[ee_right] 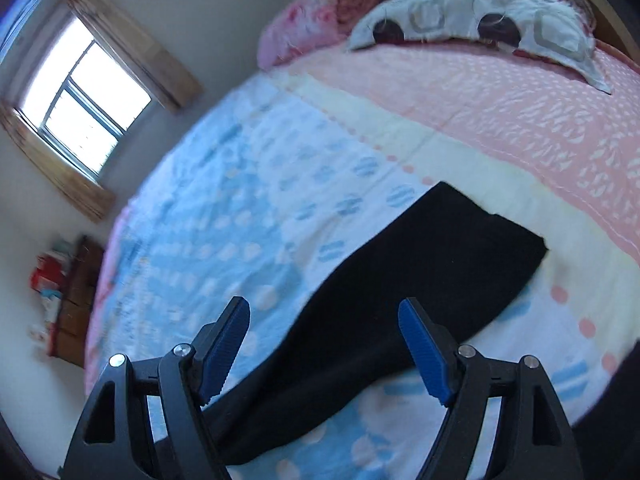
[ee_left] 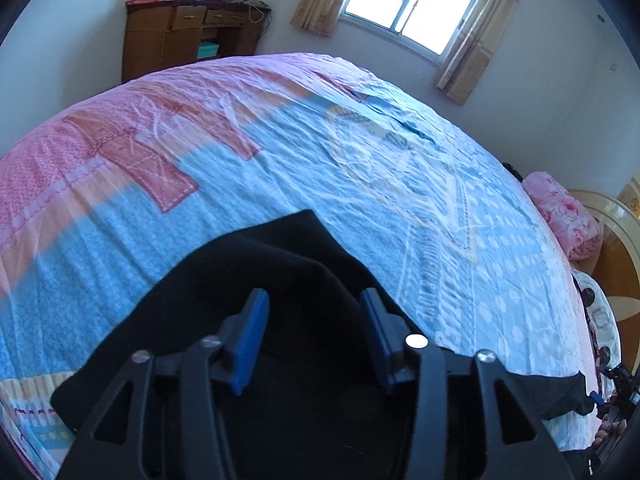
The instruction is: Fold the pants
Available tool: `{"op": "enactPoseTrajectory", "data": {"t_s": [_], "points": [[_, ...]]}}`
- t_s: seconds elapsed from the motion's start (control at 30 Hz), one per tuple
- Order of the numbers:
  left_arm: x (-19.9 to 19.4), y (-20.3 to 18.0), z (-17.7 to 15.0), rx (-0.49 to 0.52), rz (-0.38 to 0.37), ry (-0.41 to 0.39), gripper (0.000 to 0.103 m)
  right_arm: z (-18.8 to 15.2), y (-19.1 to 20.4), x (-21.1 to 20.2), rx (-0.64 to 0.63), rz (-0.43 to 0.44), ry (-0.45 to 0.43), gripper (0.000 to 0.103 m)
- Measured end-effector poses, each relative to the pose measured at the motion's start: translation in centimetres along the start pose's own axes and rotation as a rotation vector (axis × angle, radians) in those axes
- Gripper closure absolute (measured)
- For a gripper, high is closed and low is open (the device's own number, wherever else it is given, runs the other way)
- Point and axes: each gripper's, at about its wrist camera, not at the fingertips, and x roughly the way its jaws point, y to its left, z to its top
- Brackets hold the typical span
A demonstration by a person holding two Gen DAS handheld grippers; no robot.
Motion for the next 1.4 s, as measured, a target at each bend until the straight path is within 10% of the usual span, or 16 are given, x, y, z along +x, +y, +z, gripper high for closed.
{"op": "enactPoseTrajectory", "data": {"t_s": [0.47, 0.8, 0.97, 1.23, 1.4], "points": [[2.8, -4.5, 3.6, 0.048, -0.038, 0.123, 0.026, 0.7, -2.9, 0.8, -0.015, -0.098, -0.037, 0.025], [11.3, -9.4, 3.0, 0.146, 0.478, 0.272, 0.025, 0.8, -2.5, 0.4, -0.068, -0.102, -0.080, 0.025], [12.5, -11.7, 1.4, 0.215, 0.620, 0.253, 0.024, 0.6, -3.6, 0.7, -0.049, -0.094, -0.068, 0.025], [10.7, -10.0, 2.6, 0.164, 0.448, 0.271, 0.042, -0.5, -3.8, 0.6, -0.052, -0.074, -0.063, 0.025], [6.9, -10.9, 3.5, 0.148, 0.441, 0.114, 0.042, -1.4, -3.4, 0.3, -0.073, -0.075, -0.060, 0.025]]}}
